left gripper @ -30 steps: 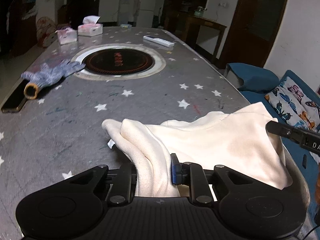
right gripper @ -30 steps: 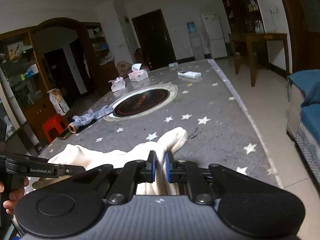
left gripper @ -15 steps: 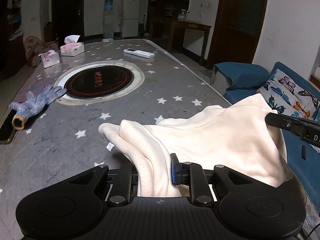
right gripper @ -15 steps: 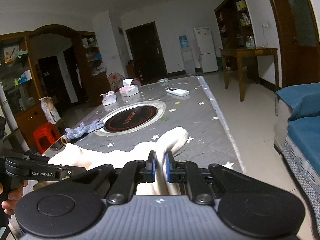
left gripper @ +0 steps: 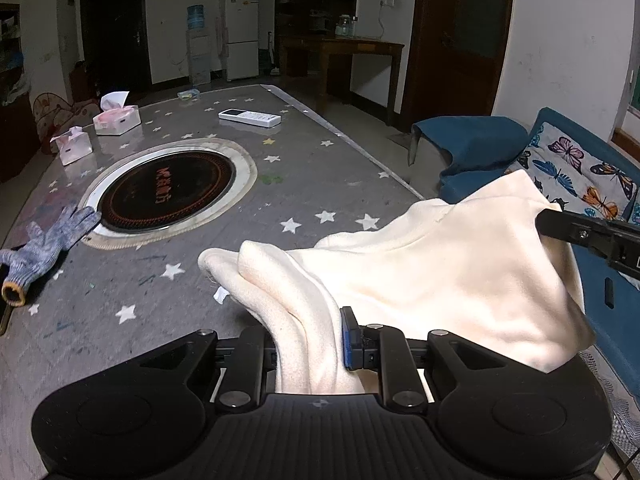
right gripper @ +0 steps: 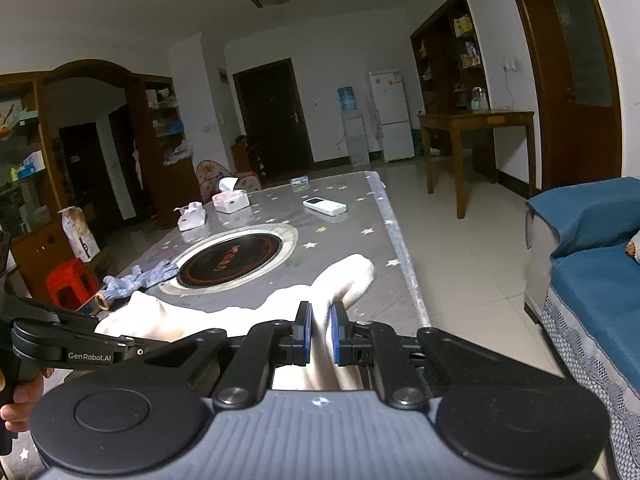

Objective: Fold clothes
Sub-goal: 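Lift the folded sweatshirt off the table with both grippers, then carry the held cream sweatshirt forward over the table with both grippers, then lower the sweatshirt onto the table and open both grippers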

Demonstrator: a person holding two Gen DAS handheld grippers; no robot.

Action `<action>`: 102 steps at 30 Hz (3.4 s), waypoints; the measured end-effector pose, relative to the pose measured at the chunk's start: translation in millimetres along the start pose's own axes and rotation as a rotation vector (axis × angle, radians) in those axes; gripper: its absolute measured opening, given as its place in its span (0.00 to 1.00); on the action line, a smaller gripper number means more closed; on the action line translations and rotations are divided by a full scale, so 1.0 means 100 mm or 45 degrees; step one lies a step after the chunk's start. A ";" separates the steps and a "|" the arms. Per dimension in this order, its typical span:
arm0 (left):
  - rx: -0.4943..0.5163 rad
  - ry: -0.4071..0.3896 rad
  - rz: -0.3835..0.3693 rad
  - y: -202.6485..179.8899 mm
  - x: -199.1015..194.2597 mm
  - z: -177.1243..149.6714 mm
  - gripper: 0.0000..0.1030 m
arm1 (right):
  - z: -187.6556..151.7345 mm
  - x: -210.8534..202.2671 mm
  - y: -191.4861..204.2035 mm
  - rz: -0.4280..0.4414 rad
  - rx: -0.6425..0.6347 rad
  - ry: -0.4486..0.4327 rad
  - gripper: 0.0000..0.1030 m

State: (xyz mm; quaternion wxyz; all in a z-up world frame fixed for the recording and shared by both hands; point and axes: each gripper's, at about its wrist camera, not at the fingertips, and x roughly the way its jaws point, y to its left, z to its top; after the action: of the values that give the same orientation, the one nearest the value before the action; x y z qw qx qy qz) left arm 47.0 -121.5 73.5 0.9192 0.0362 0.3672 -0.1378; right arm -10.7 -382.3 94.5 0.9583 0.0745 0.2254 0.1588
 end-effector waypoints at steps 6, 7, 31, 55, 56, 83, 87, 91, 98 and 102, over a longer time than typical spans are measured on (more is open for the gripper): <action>0.009 0.000 0.009 -0.07 0.08 0.12 0.20 | 0.07 0.05 -0.11 -0.013 0.002 -0.010 0.08; 0.011 0.002 0.010 -0.08 0.09 0.14 0.20 | 0.08 0.06 -0.13 -0.015 0.000 -0.012 0.08; 0.032 0.070 0.058 -0.15 0.55 0.36 0.20 | 0.27 0.53 -0.40 -0.048 0.006 0.015 0.08; 0.021 0.198 0.018 -0.10 0.70 0.07 0.23 | -0.04 0.77 -0.58 -0.082 0.053 0.203 0.08; 0.018 0.201 0.019 -0.10 0.70 0.06 0.23 | -0.05 0.79 -0.59 -0.086 0.056 0.213 0.09; 0.000 0.203 0.062 0.25 0.49 -0.18 0.56 | -0.23 0.69 -0.40 -0.036 -0.022 0.293 0.22; -0.006 0.195 0.076 0.32 0.44 -0.21 0.64 | -0.27 0.61 -0.24 0.039 -0.075 0.285 0.23; -0.006 0.191 0.086 0.37 0.41 -0.25 0.68 | -0.38 0.60 -0.09 0.073 -0.152 0.296 0.24; -0.019 0.192 0.091 0.46 0.39 -0.30 0.74 | -0.52 0.63 -0.02 0.052 -0.253 0.308 0.26; -0.020 0.198 0.096 0.46 0.39 -0.28 0.74 | -0.52 0.63 0.00 0.044 -0.271 0.322 0.26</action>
State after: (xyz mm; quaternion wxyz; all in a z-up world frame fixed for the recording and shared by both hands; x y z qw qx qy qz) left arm 67.8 -81.6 25.0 0.8926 0.0533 0.4370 -0.0969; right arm 19.0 -357.7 22.6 0.9219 -0.0441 0.3249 0.2063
